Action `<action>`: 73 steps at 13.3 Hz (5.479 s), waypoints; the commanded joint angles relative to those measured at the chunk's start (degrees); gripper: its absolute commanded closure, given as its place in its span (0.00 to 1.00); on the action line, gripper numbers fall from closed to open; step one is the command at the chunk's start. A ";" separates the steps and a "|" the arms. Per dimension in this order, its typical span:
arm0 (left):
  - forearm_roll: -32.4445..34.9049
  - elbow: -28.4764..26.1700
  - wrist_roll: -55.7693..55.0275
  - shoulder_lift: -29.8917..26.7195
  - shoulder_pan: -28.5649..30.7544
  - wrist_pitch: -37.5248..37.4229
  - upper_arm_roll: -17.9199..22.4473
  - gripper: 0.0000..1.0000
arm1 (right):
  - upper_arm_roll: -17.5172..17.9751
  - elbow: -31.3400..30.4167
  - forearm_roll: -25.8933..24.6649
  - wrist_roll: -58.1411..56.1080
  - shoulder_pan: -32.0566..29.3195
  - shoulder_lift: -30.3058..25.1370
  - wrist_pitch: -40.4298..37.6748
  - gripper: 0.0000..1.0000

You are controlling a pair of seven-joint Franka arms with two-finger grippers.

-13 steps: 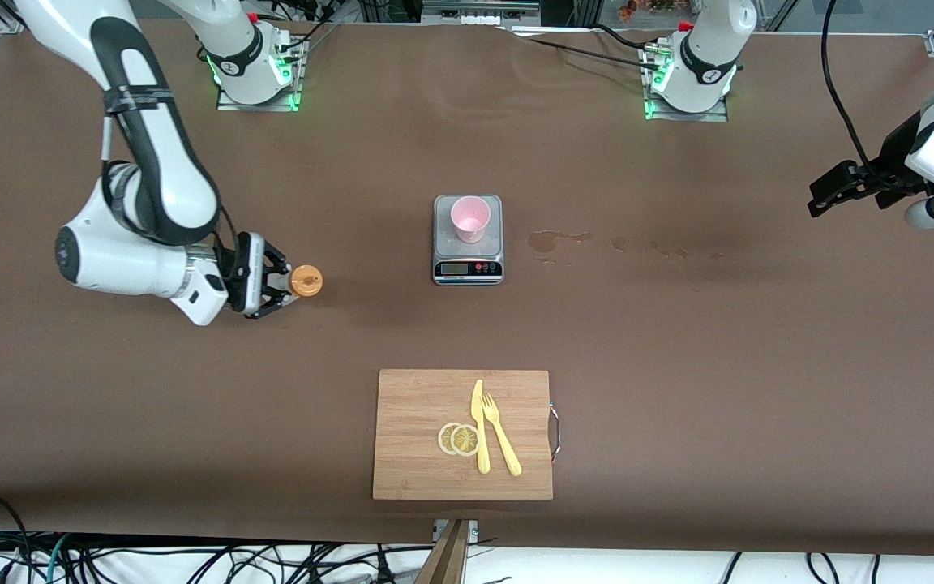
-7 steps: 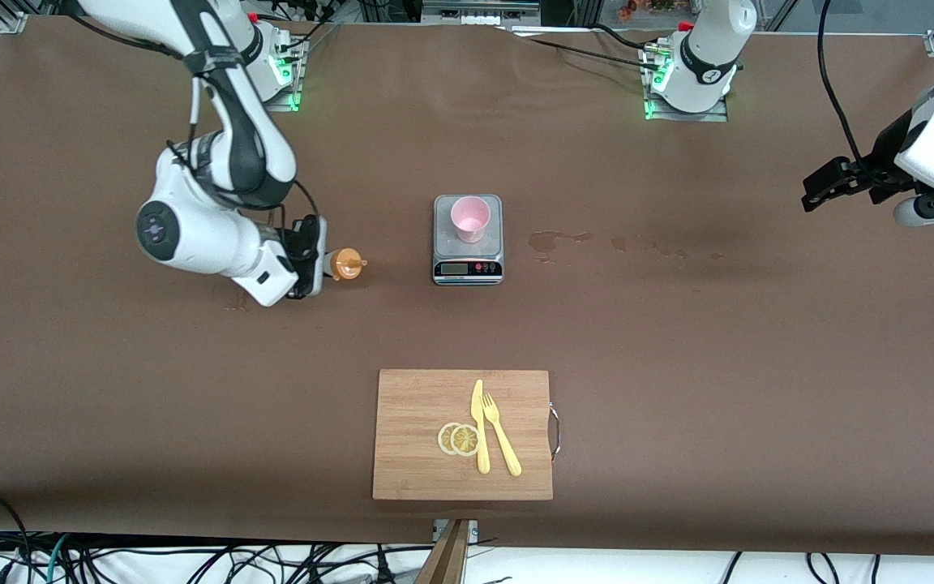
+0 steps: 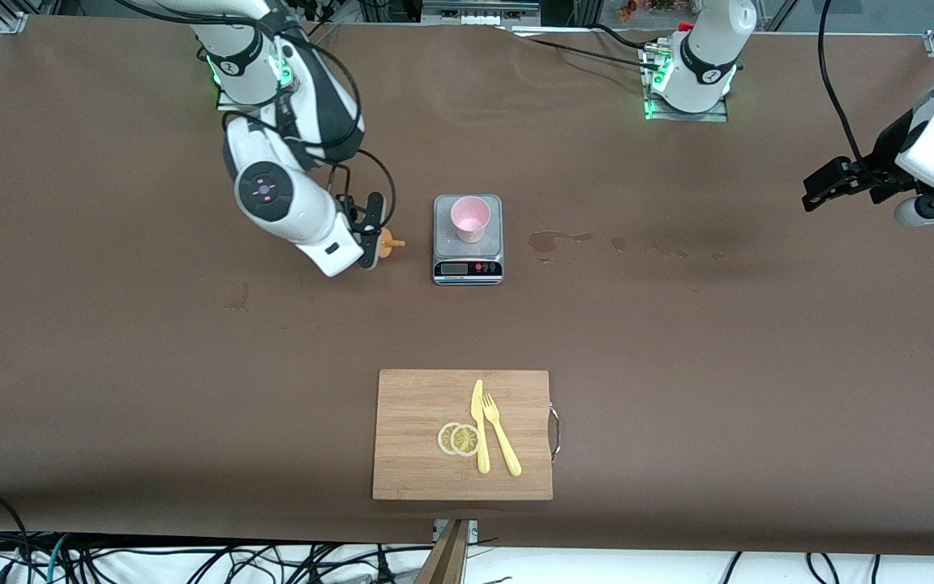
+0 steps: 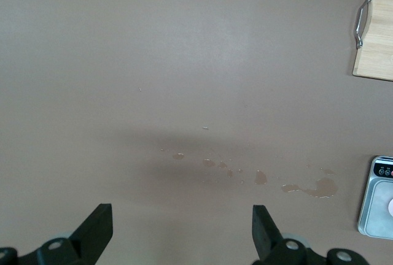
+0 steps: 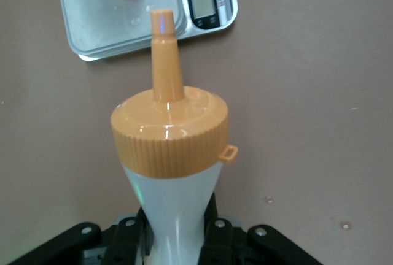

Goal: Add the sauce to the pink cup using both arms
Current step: 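Lift the bottle with the right gripper and carry it over the cup, then tilt the bottle nozzle into the pink cup with the right gripper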

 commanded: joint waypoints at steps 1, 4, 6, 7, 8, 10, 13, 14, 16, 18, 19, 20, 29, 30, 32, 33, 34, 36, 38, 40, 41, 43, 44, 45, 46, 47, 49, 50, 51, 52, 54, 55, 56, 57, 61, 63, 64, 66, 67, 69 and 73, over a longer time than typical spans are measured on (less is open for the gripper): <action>0.97 0.52 0.38 -0.36 0.17 -0.84 -0.12 0.00 | 0.59 -0.25 -3.71 4.36 1.43 -2.08 -3.54 0.74; 0.71 0.52 0.38 -0.27 0.08 -0.66 -0.21 0.00 | 2.87 3.08 -7.06 9.98 2.75 -0.68 -7.49 0.74; 0.71 0.61 0.38 -0.27 0.17 -0.57 -0.12 0.00 | 3.05 4.14 -7.33 12.19 4.85 0.47 -8.73 0.74; 0.88 0.61 0.38 -0.27 0.17 -0.57 -0.12 0.00 | 3.23 4.32 -7.33 13.33 5.56 0.91 -8.74 0.73; 0.89 0.61 0.38 -0.18 0.17 -0.49 -0.12 0.00 | 3.75 4.76 -7.51 14.56 6.00 1.43 -9.00 0.73; 0.62 0.61 0.38 -0.18 0.17 -0.48 -0.12 0.00 | 4.72 6.59 -8.73 17.54 7.41 2.66 -11.10 0.73; 0.10 1.83 0.38 1.14 0.00 -0.13 -0.21 0.00 | 5.77 7.92 -8.91 19.14 7.59 3.81 -12.51 0.73; 0.10 1.84 0.38 1.31 0.00 -0.13 -0.21 0.00 | 6.04 8.10 -9.35 19.40 7.68 4.07 -12.60 0.73; 0.10 1.92 0.38 1.31 0.00 -0.13 -0.21 0.00 | 6.22 8.71 -10.32 19.76 8.29 4.77 -13.65 0.73; 0.10 1.93 0.38 1.40 0.00 -0.13 -0.21 0.00 | 6.39 9.59 -10.76 20.55 8.38 5.04 -14.79 0.73; 0.10 1.93 0.38 1.31 0.00 -0.13 -0.21 0.00 | 6.39 10.20 -10.85 20.55 8.29 5.39 -15.84 0.73; 0.10 1.93 0.38 1.31 0.08 -0.13 -0.12 0.00 | 6.48 10.91 -11.20 20.72 8.38 5.48 -16.99 0.73; 0.10 2.10 0.38 1.40 0.17 -0.13 -0.12 0.00 | 7.45 16.62 -13.75 23.36 9.17 8.73 -25.60 0.73; 0.10 2.10 0.38 1.40 0.17 -0.13 -0.12 0.00 | 7.88 17.76 -14.36 23.45 9.26 9.17 -26.57 0.73; 0.10 2.10 0.38 1.40 0.17 -0.13 -0.12 0.00 | 8.15 18.91 -14.63 23.45 9.26 9.79 -27.54 0.73; 0.10 2.10 0.38 1.40 0.17 -0.13 -0.12 0.00 | 8.15 19.00 -14.63 23.45 9.26 9.79 -27.81 0.73; 0.10 2.10 0.38 1.40 0.08 -0.13 -0.12 0.00 | 8.15 19.09 -14.63 23.45 9.26 9.88 -27.98 0.73; 0.10 2.10 0.38 1.40 0.08 -0.13 -0.21 0.00 | 8.15 19.79 -14.63 23.36 9.00 10.05 -28.86 0.73; 0.10 2.10 0.38 1.40 0.08 -0.13 -0.21 0.00 | 9.11 23.11 -14.01 23.28 7.42 11.97 -30.61 0.73; 0.10 2.10 0.38 1.40 0.08 -0.13 -0.12 0.00 | 9.73 25.76 -14.01 23.28 6.62 13.91 -31.94 0.73; 0.10 2.10 0.38 1.49 0.08 -0.13 -0.21 0.00 | 9.73 26.20 -14.01 23.36 6.36 14.35 -31.85 0.73; 0.10 2.10 0.38 1.49 0.08 -0.13 -0.21 0.00 | 9.64 27.34 -14.19 23.36 5.83 15.41 -31.76 0.73; 0.10 2.10 0.38 1.49 0.08 -0.13 -0.12 0.00 | 9.56 27.52 -14.19 23.36 5.83 15.67 -31.76 0.73; 0.10 2.10 0.38 1.49 0.08 -0.13 -0.21 0.00 | 9.47 27.52 -14.19 23.28 5.74 15.68 -31.68 0.73; 0.10 2.10 0.38 1.40 0.08 -0.13 -0.12 0.00 | 9.38 27.61 -14.19 23.27 5.48 15.85 -31.68 0.72; 0.10 2.10 0.38 1.40 0.08 -0.13 -0.12 0.00 | 9.38 27.96 -14.19 23.27 5.39 16.03 -31.68 0.73; 0.10 2.10 0.38 1.40 0.08 -0.13 -0.12 0.00 | 9.38 28.84 -14.27 23.36 5.39 16.73 -31.94 0.73; 0.10 2.10 0.38 1.49 0.08 -0.13 -0.21 0.00 | 9.38 28.93 -14.27 23.36 5.39 16.82 -31.85 0.73; 0.10 2.10 0.38 1.49 0.08 -0.13 -0.21 0.00 | 9.38 29.10 -14.27 23.36 5.39 16.82 -31.94 0.73; 0.10 2.10 0.38 1.49 0.08 -0.13 -0.21 0.00 | 9.38 29.11 -14.27 23.36 5.48 16.82 -31.94 0.73; 0.10 2.10 0.38 1.49 0.08 -0.13 -0.21 0.00 | 9.38 29.11 -14.27 23.36 5.92 16.91 -31.94 0.73; 0.10 2.10 0.38 1.49 0.08 -0.13 -0.21 0.00 | 9.38 29.11 -14.27 23.36 6.09 16.91 -32.03 0.73; 0.10 2.10 0.38 1.49 0.08 -0.13 -0.21 0.00 | 9.38 29.11 -14.27 23.36 6.18 16.99 -32.20 0.73; 0.10 2.10 0.38 1.49 0.08 -0.13 -0.21 0.00 | 9.47 29.11 -14.36 23.36 6.44 17.17 -32.64 0.73; 0.10 2.10 0.38 1.49 0.08 -0.13 -0.12 0.00 | 9.47 29.19 -14.54 23.36 7.15 17.17 -34.22 0.73; 0.10 2.10 0.38 1.49 0.00 -0.13 -0.21 0.00 | 9.47 29.19 -14.54 23.36 7.15 17.26 -34.22 0.74; 0.10 2.10 0.38 1.49 0.00 -0.13 -0.21 0.00 | 9.47 29.19 -14.54 23.36 7.15 17.26 -34.22 0.74; 0.10 2.10 0.38 1.49 0.00 -0.13 -0.21 0.00 | 9.47 29.19 -14.54 23.36 7.24 17.26 -34.31 0.74; 0.10 2.10 0.38 1.49 0.00 -0.13 -0.21 0.00 | 9.47 29.19 -14.54 23.36 7.24 17.26 -34.31 0.74; 0.10 2.10 0.38 1.49 -0.09 -0.22 -0.21 0.00 | 9.55 29.19 -14.54 23.36 7.41 17.52 -34.31 0.75; 0.10 2.10 0.38 1.49 0.00 -0.22 -0.21 0.00 | 9.56 30.24 -14.54 23.36 7.41 18.13 -34.84 0.77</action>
